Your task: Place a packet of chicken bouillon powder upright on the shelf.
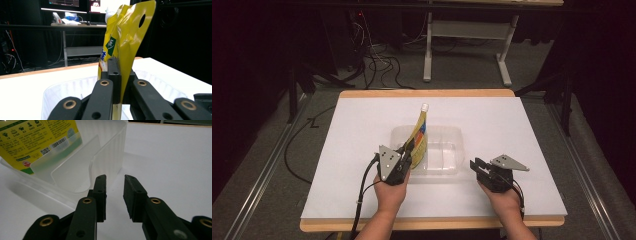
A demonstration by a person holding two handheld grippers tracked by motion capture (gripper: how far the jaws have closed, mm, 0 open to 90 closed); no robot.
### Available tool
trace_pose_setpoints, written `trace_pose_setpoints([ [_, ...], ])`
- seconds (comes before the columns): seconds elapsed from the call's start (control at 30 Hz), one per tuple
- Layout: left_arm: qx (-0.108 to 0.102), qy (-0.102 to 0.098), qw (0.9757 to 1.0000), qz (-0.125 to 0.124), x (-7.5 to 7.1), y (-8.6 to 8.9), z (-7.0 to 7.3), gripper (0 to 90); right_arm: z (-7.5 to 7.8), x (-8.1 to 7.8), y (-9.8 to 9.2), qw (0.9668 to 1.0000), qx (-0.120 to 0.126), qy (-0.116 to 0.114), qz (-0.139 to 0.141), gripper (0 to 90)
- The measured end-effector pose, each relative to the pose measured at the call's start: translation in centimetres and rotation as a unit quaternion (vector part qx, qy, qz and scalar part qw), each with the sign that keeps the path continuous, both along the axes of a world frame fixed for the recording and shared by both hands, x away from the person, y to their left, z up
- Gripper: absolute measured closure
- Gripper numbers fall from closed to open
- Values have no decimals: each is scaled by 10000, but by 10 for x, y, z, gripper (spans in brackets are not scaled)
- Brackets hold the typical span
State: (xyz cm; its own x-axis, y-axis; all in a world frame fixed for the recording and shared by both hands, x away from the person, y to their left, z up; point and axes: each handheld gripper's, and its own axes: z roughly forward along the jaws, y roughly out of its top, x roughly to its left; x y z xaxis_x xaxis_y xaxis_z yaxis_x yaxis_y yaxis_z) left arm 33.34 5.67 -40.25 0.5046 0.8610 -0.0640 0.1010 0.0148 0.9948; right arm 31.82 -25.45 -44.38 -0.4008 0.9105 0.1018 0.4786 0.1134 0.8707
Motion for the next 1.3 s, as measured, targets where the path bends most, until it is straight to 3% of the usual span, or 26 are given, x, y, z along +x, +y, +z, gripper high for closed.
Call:
trace_pose_setpoints([
  [0.67,28,17,10000,-60,2,5,-3,889,-1,0,1,10000,-24,13,16,733],
  [0.83,129,28,9999,-70,2,4,-1,874,-1,0,0,10000,-25,18,22,733],
  [1.3,211,131,9994,-253,6,3,2,719,-1,0,0,10000,-56,9,39,731],
])
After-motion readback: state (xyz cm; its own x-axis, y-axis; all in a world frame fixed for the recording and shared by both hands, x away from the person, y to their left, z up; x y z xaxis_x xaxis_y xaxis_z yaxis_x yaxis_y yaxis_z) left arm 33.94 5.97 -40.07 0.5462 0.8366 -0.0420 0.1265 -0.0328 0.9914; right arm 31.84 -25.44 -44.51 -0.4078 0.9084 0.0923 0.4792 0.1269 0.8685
